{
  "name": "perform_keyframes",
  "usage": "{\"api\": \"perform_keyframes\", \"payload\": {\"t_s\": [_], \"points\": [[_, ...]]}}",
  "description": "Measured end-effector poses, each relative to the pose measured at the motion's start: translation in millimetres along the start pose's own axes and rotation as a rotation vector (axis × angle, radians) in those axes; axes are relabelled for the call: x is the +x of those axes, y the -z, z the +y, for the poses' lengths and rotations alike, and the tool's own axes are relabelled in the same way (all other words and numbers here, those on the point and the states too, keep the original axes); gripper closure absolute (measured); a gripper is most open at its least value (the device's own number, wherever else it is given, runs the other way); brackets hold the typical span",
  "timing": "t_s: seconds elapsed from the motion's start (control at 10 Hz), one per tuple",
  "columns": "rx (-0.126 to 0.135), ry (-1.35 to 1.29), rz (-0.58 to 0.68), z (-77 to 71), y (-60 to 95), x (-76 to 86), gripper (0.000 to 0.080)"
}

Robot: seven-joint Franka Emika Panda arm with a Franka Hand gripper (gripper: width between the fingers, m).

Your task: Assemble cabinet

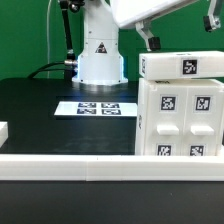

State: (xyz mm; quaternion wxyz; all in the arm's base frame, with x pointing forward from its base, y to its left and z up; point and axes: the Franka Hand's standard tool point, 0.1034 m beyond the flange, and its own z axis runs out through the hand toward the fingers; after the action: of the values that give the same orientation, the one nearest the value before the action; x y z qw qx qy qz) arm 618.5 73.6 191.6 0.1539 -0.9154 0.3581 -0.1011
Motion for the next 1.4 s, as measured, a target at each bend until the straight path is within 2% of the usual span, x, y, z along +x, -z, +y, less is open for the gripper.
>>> {"api": "perform_keyframes", "payload": {"t_s": [0.1, 0.2, 0.5, 0.6, 0.7, 1.0, 1.2, 1.4], "points": [[-0.004, 0.066, -0.002, 0.2, -0.2, -0.5, 0.0002], [-0.031, 0.26, -0.017, 1.4, -1.5, -4.2, 0.0002], [-0.064, 0.544, -0.086, -1.3, -3.2, -14.3, 0.0002], [-0.07, 0.602, -0.104, -1.0, -4.1, -17.1, 0.0002], [-0.061, 0.638, -0.076, -2.4, -0.6, -12.7, 0.0002], [-0.065, 0.811, -0.082, 0.7, -1.6, -11.4, 0.0002], [-0.089, 1.07, -0.091, -1.4, -1.5, -13.7, 0.0002], [-0.1, 1.3, -0.125, -1.7, -6.0, -20.3, 0.0002]]}}
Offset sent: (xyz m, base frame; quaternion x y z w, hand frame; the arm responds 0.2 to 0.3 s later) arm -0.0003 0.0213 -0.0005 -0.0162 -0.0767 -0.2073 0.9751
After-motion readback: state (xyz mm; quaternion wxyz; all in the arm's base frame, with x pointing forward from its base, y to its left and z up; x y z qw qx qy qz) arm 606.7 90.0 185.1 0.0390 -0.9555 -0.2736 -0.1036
